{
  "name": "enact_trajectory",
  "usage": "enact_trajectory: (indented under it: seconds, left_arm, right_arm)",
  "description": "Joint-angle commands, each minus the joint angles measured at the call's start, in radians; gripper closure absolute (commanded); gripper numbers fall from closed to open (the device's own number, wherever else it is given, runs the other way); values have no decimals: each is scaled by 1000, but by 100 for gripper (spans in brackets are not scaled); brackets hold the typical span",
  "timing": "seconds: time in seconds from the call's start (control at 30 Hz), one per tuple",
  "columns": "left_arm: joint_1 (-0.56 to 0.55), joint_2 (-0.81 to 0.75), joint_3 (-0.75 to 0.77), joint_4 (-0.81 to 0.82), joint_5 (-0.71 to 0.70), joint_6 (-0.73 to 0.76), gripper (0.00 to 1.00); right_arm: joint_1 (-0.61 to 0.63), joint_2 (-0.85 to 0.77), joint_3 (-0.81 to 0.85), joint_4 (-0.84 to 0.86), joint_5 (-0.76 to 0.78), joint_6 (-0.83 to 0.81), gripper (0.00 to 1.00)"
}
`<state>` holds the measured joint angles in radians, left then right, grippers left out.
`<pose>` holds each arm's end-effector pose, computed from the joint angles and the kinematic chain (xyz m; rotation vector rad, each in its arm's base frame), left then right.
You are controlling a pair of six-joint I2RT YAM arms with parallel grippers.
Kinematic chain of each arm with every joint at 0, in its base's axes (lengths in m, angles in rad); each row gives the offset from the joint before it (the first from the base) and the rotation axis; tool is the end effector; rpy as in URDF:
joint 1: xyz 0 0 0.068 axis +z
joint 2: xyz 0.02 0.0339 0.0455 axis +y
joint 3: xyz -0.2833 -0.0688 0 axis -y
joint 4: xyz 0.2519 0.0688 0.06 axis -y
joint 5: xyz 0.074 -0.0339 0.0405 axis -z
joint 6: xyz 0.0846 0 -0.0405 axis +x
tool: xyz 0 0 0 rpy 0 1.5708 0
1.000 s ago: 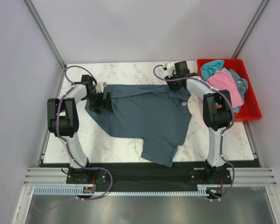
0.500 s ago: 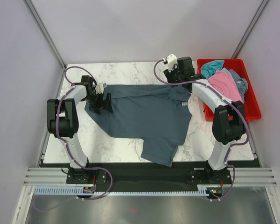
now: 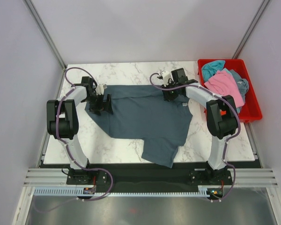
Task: Fold and stack the t-shirts
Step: Fold the tshirt
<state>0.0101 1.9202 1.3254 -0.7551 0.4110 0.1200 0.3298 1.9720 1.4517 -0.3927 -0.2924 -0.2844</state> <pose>0.3928 -0.0298 0.1404 0.2217 2.8339 -0.5706 0.4404 0.1765 0.1785 -0.8634 2.3126 0.3820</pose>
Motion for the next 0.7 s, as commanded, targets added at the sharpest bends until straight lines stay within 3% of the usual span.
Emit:
enact_trajectory:
  seconds: [0.0, 0.67]
  left_arm:
    - [1, -41, -14, -20, -14, -6, 1]
    - [2, -46, -14, -1, -41, 10, 1]
  right_arm:
    - [2, 20, 30, -9, -31, -16, 72]
    - [2, 130, 136, -2, 38, -38, 71]
